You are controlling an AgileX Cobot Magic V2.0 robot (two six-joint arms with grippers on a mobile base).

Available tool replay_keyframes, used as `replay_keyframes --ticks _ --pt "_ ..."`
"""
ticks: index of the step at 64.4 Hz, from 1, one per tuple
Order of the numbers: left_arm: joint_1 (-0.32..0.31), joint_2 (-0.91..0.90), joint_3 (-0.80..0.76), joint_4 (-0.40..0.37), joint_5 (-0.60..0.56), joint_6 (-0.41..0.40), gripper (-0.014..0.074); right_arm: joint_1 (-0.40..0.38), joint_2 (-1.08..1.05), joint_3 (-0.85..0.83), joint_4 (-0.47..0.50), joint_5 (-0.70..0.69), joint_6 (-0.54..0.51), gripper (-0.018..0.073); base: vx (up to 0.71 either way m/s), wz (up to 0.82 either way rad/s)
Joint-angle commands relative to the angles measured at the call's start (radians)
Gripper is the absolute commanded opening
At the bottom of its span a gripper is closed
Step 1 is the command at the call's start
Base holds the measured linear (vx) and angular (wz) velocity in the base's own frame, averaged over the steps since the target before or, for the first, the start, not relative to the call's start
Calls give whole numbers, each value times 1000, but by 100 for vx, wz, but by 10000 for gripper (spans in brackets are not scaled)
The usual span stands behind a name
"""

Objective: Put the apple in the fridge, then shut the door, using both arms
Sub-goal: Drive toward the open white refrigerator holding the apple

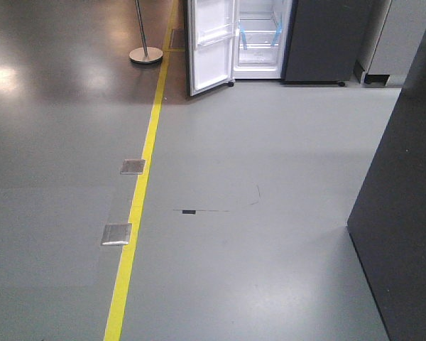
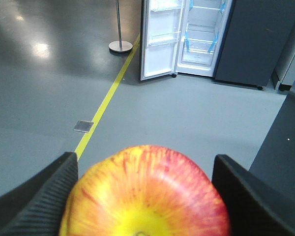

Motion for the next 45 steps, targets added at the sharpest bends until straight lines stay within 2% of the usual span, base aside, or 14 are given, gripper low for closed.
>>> replay_keyframes --ticks 1,45 --pt "-6 -15 -18 -7 -77 -10 -6 -1 -6 -25 9 -82 -7 98 22 0" --pt "-6 -15 -18 -7 -77 -10 -6 -1 -6 -25 9 -82 -7 98 21 3"
